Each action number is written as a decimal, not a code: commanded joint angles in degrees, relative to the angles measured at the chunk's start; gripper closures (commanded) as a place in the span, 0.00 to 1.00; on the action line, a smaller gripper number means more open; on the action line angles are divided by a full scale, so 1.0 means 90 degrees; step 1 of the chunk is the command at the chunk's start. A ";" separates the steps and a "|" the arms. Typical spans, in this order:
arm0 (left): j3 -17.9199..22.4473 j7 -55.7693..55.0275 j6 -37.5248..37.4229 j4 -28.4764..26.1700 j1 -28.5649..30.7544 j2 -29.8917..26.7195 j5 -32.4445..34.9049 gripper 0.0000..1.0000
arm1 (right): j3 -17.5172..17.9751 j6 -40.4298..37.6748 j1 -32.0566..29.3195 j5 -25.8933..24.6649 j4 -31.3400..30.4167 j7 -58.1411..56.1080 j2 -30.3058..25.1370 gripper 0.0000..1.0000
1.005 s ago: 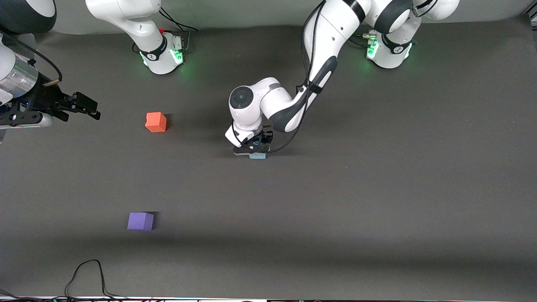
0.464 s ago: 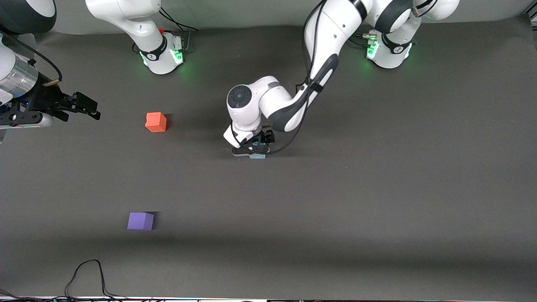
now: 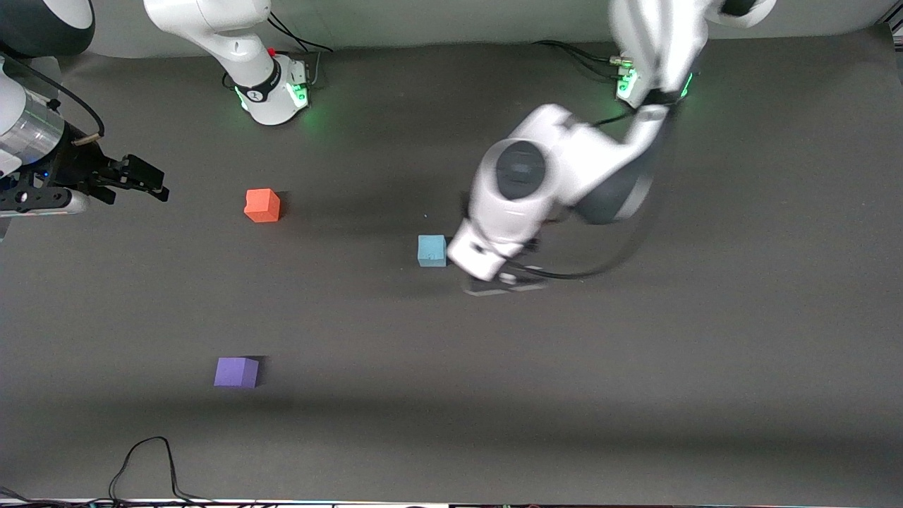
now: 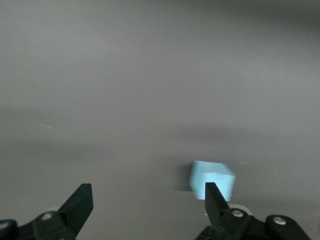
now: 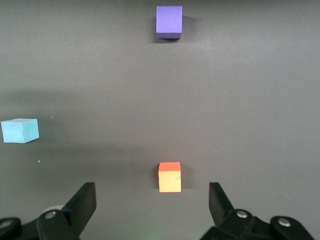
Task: Place blue block between orange and purple blocks
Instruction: 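Release the blue cube and withdraw the left gripper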
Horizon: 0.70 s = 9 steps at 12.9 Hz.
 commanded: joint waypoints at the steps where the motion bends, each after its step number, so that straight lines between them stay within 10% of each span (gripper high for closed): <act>1: -0.0111 0.1312 -0.0283 -0.1270 0.1214 -0.1186 -0.0203 0.00 | 0.0093 -0.0217 0.0093 0.0344 0.0061 -0.0070 -0.0055 0.00; 9: -0.0043 0.4275 -0.1592 -0.1663 0.3493 -0.2898 0.0236 0.00 | 0.0124 -0.0217 0.2922 0.0531 0.1454 0.3715 0.1221 0.00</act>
